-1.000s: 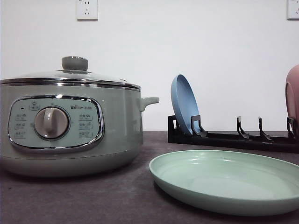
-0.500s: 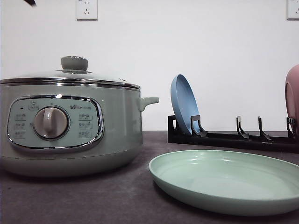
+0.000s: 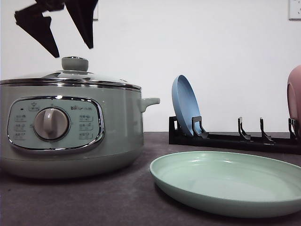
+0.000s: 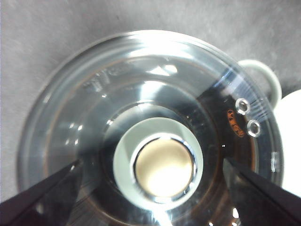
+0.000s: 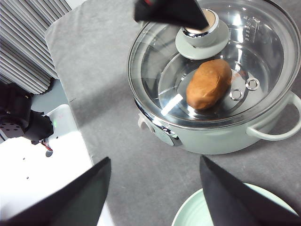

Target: Transfer potato from steamer to green plate

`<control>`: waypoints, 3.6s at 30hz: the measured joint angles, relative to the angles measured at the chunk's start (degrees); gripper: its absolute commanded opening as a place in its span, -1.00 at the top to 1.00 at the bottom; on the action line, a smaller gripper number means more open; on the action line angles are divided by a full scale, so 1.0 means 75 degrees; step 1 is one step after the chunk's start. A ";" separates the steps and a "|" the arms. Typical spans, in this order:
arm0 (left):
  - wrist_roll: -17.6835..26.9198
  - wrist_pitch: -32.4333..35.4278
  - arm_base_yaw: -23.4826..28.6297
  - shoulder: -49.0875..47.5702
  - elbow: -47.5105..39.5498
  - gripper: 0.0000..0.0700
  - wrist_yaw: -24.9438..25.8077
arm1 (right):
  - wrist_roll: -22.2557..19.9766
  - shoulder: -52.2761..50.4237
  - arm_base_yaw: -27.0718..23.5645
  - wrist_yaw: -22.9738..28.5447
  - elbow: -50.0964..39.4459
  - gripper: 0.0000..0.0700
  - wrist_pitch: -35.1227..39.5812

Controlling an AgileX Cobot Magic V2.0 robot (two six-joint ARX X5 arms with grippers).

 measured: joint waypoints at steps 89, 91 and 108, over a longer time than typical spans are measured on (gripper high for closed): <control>-0.0146 -0.0643 0.2513 -0.1637 0.0012 0.99 -0.1039 | 0.0043 0.0000 0.0016 0.0470 0.0000 -0.07 0.0059; -0.0146 -0.0647 0.2713 -0.1637 0.0012 0.99 -0.1049 | 0.0067 0.0000 0.0032 0.0573 0.0000 -0.07 0.0061; -0.0146 -0.0647 0.3035 -0.1637 0.0012 0.99 -0.1040 | 0.0622 0.0987 0.0377 0.0795 0.0406 -0.19 0.0673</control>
